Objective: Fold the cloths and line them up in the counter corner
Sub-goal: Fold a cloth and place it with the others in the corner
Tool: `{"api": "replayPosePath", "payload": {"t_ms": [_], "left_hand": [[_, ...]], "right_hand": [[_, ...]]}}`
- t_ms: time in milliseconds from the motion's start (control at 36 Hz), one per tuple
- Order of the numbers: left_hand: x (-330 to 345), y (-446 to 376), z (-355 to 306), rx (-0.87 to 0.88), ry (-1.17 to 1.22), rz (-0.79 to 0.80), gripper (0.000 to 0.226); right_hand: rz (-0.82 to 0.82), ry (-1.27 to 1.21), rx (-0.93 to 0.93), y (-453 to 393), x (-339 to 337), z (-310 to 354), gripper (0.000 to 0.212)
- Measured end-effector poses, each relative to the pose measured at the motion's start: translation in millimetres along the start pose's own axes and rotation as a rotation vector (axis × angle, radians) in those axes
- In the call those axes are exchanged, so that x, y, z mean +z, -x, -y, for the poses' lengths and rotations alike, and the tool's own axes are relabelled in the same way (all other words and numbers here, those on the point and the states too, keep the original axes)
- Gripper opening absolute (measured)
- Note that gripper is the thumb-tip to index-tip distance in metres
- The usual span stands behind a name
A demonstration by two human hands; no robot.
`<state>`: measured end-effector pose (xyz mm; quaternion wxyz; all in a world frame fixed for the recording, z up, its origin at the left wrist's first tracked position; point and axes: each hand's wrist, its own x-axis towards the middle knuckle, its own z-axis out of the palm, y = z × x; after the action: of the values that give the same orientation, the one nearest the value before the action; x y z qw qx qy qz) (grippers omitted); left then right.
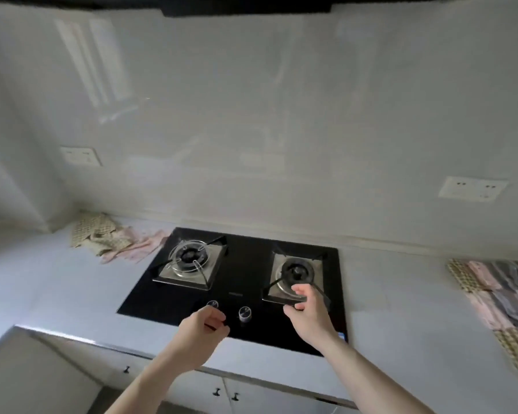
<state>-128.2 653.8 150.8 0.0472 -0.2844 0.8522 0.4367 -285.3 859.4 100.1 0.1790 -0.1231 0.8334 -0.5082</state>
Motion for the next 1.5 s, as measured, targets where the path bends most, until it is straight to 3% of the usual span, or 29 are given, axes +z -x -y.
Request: {"api": "replayPosePath", "payload": {"t_ms": [389,889,1139,1333,1500], "left_hand": [[-154,68,159,-0.191,0.146,-0.362,0.016],[-316,-1,273,-0.312,0.098,-0.479,0.016],[-375,-44,328,-0.329,0.003,-0.420,0.016],[-438,-111,365,-0.251,-0.167,-0.282,0.017],[-487,-166,417,-0.198,-0.361,-0.130,0.031]], "right_hand": [[0.430,0.134,-0.245,6,209,131,0.041],[0.608,0.229,-0.330,-88,411,232,0.036],[0.642,0.237,-0.318,-117,482,264,0.036],[0.553,0.233,-0.310,-128,527,284,0.035],[0.417,0.270,-0.242,-128,583,275,0.034]]}}
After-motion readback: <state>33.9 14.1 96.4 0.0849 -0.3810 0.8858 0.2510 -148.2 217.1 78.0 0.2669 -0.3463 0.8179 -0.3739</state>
